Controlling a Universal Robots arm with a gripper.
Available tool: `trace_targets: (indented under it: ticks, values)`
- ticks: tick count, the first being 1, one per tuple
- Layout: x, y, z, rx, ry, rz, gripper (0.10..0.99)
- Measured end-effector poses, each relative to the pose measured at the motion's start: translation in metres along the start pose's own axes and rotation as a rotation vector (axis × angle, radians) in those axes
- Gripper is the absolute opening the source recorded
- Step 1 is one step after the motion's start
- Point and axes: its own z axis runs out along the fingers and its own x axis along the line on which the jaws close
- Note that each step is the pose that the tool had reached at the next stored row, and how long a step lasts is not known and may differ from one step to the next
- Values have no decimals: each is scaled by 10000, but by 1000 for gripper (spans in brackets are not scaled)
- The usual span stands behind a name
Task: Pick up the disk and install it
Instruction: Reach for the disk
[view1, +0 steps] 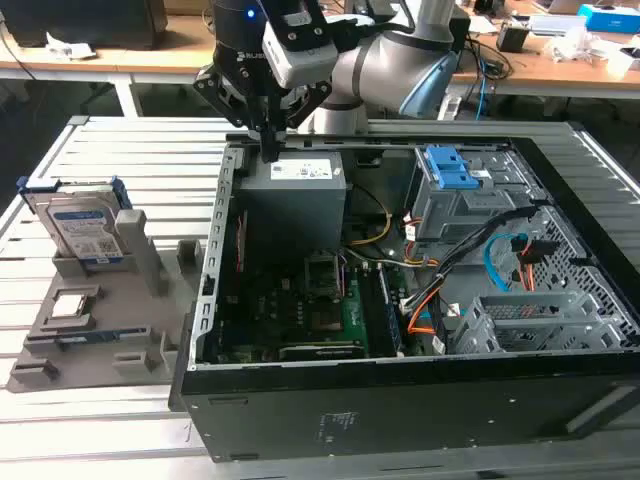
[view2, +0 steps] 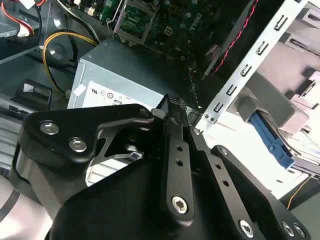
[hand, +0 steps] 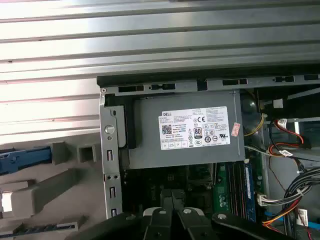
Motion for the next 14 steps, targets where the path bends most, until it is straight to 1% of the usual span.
trace_targets:
  ticks: [2,4,7,9,12,14]
  values:
    - [113,-9,-4,1,1,-1,106]
    - [182,-14,-6,2,1,-1,106]
    - [256,-20,-8,1,1,-1,106]
    - [331,-26,-10,1,1,-2,106]
    - [469,-36,-13,1,1,-2,106]
    - [523,-40,-14,0,0,0,106]
